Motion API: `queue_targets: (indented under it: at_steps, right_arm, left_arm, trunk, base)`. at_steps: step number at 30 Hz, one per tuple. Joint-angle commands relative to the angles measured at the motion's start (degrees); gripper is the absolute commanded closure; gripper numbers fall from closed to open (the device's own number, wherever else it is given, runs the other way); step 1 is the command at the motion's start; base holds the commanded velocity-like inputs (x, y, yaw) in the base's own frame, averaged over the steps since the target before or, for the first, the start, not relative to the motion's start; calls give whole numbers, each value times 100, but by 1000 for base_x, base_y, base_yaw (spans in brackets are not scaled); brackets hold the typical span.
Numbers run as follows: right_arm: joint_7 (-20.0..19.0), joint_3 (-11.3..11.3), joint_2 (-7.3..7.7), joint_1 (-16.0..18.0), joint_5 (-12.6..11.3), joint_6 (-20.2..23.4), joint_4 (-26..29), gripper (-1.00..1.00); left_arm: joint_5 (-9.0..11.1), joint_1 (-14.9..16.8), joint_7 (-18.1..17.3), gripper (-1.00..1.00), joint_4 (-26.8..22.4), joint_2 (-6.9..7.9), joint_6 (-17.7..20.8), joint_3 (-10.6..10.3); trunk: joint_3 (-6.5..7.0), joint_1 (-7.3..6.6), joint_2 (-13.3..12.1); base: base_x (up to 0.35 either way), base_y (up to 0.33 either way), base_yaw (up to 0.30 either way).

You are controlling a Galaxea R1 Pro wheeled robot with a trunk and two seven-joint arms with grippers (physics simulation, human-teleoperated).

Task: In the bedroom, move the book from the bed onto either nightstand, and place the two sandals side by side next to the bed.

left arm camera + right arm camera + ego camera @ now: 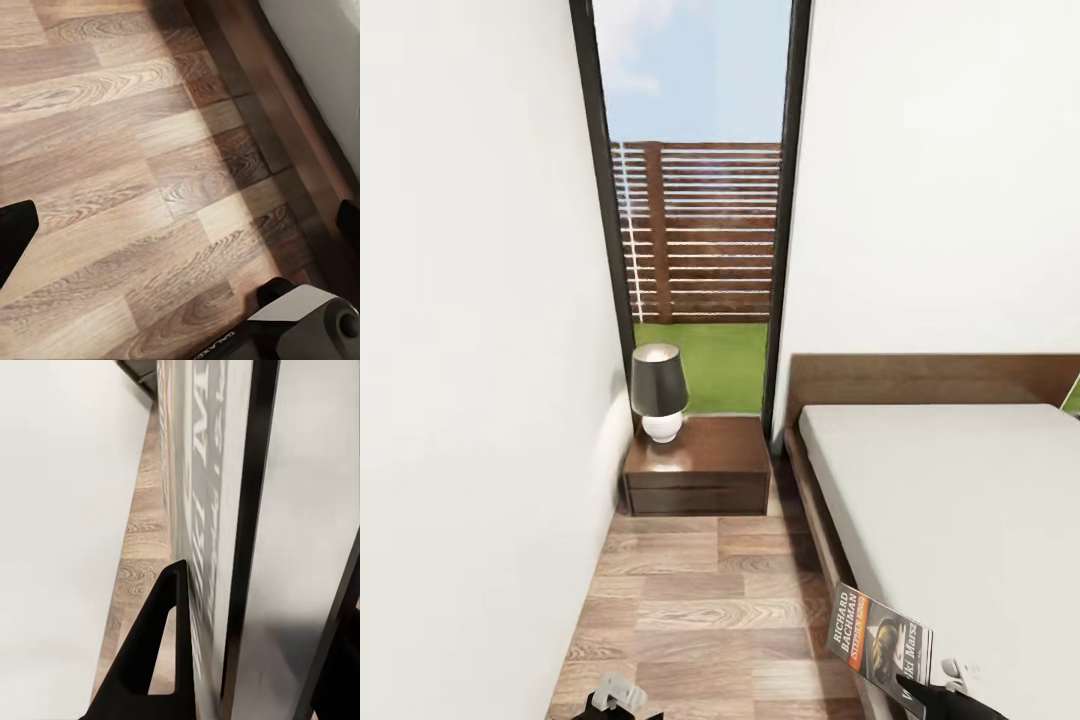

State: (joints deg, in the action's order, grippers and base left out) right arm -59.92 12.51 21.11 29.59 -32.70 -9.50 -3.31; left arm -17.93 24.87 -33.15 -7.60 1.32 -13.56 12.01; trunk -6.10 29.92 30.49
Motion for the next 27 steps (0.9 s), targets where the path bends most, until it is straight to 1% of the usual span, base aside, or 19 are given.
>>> queue_targets:
  at_steps: [1, 27]
  right_arm:
    - [-23, 32, -2, 12, -44, -43, -21, 100]
    - [-29, 32, -2, 11, -38, -43, -21, 100]
  left_arm:
    - [-61, 5, -15, -100, 4, 0, -32, 47]
    - [-61, 9, -14, -100, 4, 0, -32, 47]
  trunk:
    - [-11, 6, 10]
    - [-11, 6, 10]
  base:
    - [332, 0, 0]
    - [332, 0, 0]
